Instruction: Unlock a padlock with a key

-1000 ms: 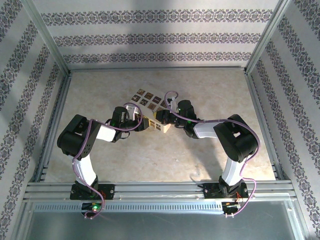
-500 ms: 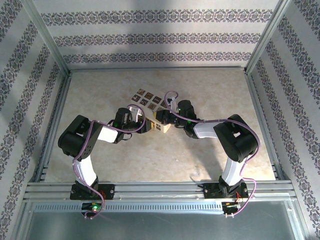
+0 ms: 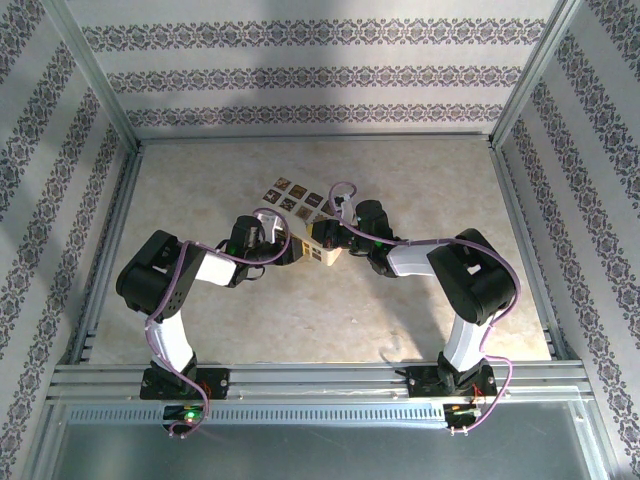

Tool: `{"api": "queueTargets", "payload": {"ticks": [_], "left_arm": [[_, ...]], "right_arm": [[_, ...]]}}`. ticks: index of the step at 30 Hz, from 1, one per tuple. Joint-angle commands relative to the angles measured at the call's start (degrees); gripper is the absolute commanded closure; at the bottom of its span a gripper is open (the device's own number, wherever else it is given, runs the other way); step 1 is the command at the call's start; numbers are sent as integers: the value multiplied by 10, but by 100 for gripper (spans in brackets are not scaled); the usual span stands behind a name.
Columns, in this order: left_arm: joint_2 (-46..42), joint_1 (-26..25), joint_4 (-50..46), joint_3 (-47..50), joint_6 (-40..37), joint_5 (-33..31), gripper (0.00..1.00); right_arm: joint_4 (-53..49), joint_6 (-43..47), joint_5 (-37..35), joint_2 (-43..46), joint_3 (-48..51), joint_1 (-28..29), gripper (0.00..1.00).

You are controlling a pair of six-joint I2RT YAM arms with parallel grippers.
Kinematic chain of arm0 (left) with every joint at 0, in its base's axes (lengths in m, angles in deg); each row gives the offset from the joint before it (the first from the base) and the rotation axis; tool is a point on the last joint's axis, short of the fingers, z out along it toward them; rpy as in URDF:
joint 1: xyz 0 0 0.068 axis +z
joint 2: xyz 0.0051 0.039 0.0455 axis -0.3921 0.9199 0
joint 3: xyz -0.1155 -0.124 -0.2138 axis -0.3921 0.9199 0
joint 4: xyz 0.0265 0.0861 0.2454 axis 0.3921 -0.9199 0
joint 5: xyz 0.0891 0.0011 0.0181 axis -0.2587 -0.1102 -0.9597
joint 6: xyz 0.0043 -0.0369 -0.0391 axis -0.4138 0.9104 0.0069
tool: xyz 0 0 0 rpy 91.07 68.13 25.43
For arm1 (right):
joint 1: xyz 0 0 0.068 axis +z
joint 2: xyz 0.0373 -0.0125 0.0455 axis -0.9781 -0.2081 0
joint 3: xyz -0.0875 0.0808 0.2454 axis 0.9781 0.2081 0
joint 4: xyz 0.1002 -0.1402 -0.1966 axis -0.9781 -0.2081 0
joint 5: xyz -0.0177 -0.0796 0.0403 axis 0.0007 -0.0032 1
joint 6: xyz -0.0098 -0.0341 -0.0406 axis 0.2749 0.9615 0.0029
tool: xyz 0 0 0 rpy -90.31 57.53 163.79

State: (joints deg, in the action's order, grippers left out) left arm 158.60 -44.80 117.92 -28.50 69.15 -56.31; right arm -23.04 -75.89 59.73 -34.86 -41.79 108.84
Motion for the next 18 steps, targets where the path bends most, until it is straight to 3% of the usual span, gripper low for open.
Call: {"api": "queueTargets", "payload": {"ticks": [1, 18], "left_arm": [[6, -5, 32, 2, 30, -28, 55], [-6, -6, 38, 8, 43, -37, 70]], "right_arm": [[-54, 6, -7, -6, 20, -2, 99], [-56, 1, -1, 21, 15, -2, 99]]}}
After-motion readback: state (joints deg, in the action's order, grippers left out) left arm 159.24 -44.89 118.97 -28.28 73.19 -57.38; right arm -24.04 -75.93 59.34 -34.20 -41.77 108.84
